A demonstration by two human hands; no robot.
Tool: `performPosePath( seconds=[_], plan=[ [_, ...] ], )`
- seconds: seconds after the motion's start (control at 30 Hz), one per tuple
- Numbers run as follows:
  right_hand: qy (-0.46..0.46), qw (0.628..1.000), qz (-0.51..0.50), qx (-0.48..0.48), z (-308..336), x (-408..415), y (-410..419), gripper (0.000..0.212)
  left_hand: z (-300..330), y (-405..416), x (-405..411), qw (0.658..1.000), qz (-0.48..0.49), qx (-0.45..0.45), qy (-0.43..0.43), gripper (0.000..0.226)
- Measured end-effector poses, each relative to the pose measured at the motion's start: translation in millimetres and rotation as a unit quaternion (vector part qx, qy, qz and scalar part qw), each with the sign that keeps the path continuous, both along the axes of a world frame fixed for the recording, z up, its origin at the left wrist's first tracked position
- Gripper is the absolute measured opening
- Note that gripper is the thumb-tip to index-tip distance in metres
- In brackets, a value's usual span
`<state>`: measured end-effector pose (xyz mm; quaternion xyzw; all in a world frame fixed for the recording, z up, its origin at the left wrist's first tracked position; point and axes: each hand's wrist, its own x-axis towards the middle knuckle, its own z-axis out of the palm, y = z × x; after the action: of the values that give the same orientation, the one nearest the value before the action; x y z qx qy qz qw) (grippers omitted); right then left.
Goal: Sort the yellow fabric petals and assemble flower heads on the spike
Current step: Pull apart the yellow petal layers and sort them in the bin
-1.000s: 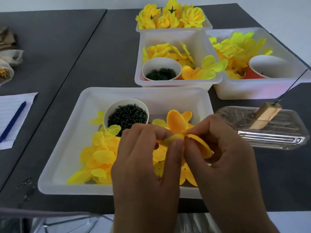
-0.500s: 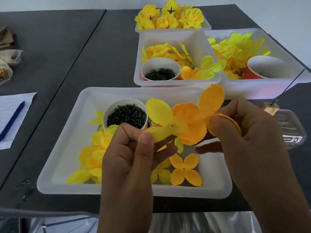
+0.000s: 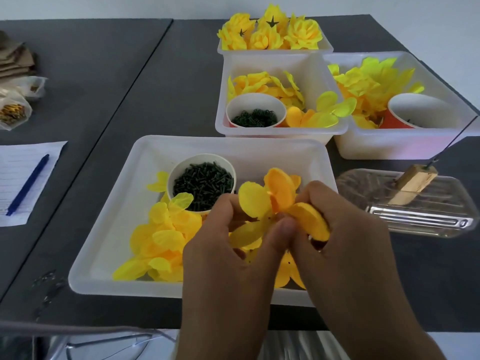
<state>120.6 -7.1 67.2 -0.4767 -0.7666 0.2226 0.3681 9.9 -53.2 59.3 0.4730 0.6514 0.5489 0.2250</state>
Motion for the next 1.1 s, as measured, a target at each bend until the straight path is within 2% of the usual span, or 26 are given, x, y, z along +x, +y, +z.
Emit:
performPosePath(
  seconds=[0.1, 0.2, 0.33, 0.4, 0.47, 0.5, 0.53, 0.6, 0.63, 0.73, 0.8, 0.87, 0.93, 1.03, 1.1],
  plan=[
    [-0.006, 1.0, -0.001, 0.026, -3, -7, -6, 0.017, -1, 2, -4, 0.999, 0.027, 0.007, 0.022, 0.014],
    [-0.006, 0.998, -0.05, 0.029, -6, -9, -4, 0.018, -4, -1, 0, 0.998, 0.046, 0.012, 0.049, 0.008],
    [-0.013, 0.997, -0.072, 0.03, -6, -8, 5, 0.019, 2, -11, 11, 0.987, 0.075, 0.056, 0.13, 0.006],
    [-0.026, 0.995, -0.098, 0.016, -2, 2, 15, 0.017, 7, -18, 5, 0.987, 0.087, 0.094, 0.101, 0.011],
    [-0.003, 0.994, -0.111, -0.016, 5, 14, 26, 0.016, 12, -25, -14, 0.99, 0.098, 0.085, 0.044, 0.014],
    [0.017, 0.994, -0.103, -0.041, 9, 18, 29, 0.019, 15, -26, -26, 0.992, 0.1, 0.058, 0.044, 0.015],
    [0.041, 0.993, -0.084, -0.068, 12, 21, 32, 0.022, 16, -27, -38, 0.991, 0.104, 0.011, 0.082, 0.015],
    [0.097, 0.985, -0.027, -0.142, 16, 24, 32, 0.027, 11, -25, -61, 0.964, 0.109, -0.111, 0.217, 0.017],
    [0.124, 0.975, 0.005, -0.183, 15, 25, 32, 0.027, 6, -23, -70, 0.944, 0.117, -0.171, 0.256, 0.02],
    [0.186, 0.934, 0.071, -0.297, 11, 27, 34, 0.017, -10, -15, -83, 0.889, 0.124, -0.319, 0.304, 0.044],
    [0.204, 0.909, 0.092, -0.35, 9, 27, 34, 0.024, -14, -13, -82, 0.887, 0.125, -0.337, 0.291, 0.056],
    [0.2, 0.901, 0.092, -0.375, 7, 27, 34, 0.038, -9, -12, -74, 0.909, 0.156, -0.289, 0.256, 0.066],
    [0.185, 0.902, 0.088, -0.379, 6, 26, 34, 0.045, 0, -9, -61, 0.932, 0.166, -0.189, 0.26, 0.061],
    [0.137, 0.916, 0.098, -0.364, 2, 25, 34, 0.043, 9, -5, -39, 0.965, 0.071, -0.037, 0.249, 0.033],
    [0.109, 0.922, 0.119, -0.351, 1, 23, 32, 0.034, 12, -1, -26, 0.977, -0.01, 0.014, 0.211, 0.02]
  ],
)
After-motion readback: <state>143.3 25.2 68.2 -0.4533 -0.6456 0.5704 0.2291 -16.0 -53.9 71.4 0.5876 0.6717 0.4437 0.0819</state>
